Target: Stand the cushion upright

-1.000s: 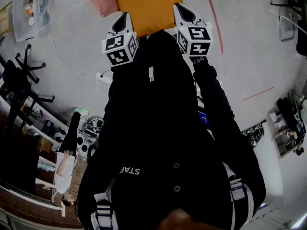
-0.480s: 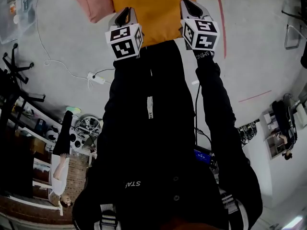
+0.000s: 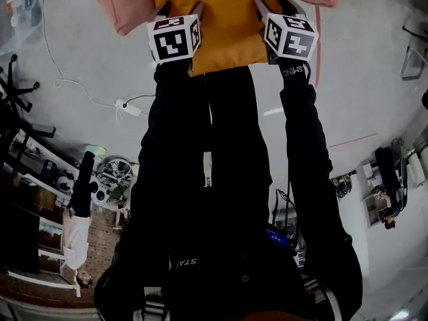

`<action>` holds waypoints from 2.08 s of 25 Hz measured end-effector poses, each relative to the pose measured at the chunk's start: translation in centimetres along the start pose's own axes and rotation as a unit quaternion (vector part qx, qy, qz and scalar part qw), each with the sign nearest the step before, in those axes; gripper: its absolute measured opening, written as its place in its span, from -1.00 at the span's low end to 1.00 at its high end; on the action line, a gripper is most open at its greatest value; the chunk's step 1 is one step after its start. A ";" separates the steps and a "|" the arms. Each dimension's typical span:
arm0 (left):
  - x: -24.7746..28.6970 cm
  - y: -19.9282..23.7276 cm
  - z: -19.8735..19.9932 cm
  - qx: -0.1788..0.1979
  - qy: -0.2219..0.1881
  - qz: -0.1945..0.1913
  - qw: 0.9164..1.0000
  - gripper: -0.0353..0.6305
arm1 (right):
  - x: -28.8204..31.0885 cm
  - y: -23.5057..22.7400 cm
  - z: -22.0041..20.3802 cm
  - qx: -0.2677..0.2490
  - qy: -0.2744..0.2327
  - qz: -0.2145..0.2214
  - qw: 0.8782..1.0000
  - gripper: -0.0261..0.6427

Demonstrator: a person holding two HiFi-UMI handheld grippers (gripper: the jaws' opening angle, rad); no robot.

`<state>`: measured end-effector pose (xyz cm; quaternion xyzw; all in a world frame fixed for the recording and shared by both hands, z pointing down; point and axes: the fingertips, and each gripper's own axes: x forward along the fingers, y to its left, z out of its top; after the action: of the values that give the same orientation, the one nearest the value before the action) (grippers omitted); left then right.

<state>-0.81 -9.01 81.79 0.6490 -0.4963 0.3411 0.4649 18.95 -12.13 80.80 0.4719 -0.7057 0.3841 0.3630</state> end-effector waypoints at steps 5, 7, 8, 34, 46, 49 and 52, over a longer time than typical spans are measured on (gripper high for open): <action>0.9 0.3 -0.3 0.001 0.000 0.004 1.000 -0.34 | 1.5 0.2 -1.0 0.011 0.026 0.005 1.000 -0.34; 0.8 0.5 -0.4 -0.004 -0.009 0.006 1.000 -0.55 | 1.5 0.4 -1.1 0.013 0.025 0.006 1.000 -0.54; 0.7 0.5 -0.3 -0.006 -0.012 0.007 1.000 -0.66 | 1.5 0.6 -1.1 0.012 0.023 0.006 1.000 -0.64; -17.8 -1.0 14.0 -0.036 -0.168 0.000 0.985 -0.87 | -14.9 7.2 16.0 -0.007 -0.136 -0.027 0.990 -0.86; -20.8 0.9 30.3 -0.012 -0.286 0.019 0.958 -0.87 | -14.8 7.6 32.7 -0.041 -0.236 -0.037 0.970 -0.86; -20.7 1.6 33.5 -0.010 -0.304 0.024 0.952 -0.87 | -13.9 7.5 36.0 -0.050 -0.253 -0.039 0.965 -0.86; -21.4 1.7 36.7 -0.003 -0.329 0.028 0.944 -0.87 | -13.9 7.5 39.2 -0.056 -0.273 -0.046 0.959 -0.86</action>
<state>-9.05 -36.68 50.62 0.7091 -0.6411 0.1199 0.2680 10.07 -39.53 49.82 0.5696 -0.7759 0.1835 0.1998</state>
